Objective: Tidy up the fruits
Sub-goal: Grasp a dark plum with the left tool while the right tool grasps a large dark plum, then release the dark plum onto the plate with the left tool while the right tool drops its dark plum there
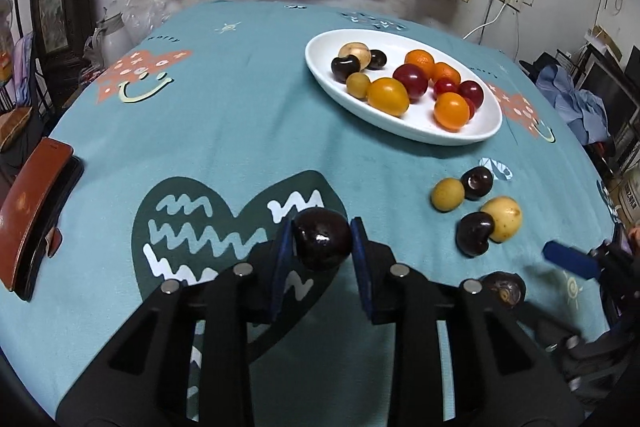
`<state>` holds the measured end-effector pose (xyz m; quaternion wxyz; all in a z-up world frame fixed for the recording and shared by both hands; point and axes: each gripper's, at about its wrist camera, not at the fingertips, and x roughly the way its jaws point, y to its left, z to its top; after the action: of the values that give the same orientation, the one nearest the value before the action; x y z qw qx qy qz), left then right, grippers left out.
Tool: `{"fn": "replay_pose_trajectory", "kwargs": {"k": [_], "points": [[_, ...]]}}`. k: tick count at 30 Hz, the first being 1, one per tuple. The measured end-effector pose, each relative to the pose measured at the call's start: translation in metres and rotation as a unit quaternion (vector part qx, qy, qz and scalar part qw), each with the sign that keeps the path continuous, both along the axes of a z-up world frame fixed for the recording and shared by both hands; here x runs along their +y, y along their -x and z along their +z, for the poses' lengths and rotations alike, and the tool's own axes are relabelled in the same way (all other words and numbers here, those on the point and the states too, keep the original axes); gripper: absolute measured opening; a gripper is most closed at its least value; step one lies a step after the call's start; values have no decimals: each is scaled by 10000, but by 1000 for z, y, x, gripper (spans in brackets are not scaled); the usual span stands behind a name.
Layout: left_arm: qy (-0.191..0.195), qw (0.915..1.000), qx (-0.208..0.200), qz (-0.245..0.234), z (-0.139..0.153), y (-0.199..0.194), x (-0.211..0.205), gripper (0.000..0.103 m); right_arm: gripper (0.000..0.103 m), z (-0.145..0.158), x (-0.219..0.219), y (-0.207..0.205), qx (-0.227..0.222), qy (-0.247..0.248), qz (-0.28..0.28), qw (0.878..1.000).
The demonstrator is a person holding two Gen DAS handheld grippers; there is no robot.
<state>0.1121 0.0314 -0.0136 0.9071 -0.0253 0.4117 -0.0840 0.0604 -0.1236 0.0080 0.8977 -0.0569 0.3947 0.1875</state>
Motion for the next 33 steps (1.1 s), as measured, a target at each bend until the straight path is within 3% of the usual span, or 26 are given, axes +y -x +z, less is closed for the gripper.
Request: {"fn": "replay_pose_trajectory", "kwargs": {"k": [9, 13, 19, 26, 33], "points": [[-28, 10000, -9, -70, -2, 3, -6, 30, 61, -15, 14, 0, 240, 66, 260, 9994], [-35, 10000, 5, -80, -3, 3, -6, 30, 51, -19, 18, -1, 343, 161, 300, 9988], [-53, 10000, 6, -56, -4, 2, -6, 30, 48, -16, 12, -2, 325, -19, 231, 9992], [-17, 10000, -50, -43, 2, -2, -7, 30, 48, 22, -17, -4, -223, -446, -190, 9986], [30, 9996, -256, -84, 45, -48, -16, 30, 48, 71, -57, -67, -549, -813, -959, 9905]]}}
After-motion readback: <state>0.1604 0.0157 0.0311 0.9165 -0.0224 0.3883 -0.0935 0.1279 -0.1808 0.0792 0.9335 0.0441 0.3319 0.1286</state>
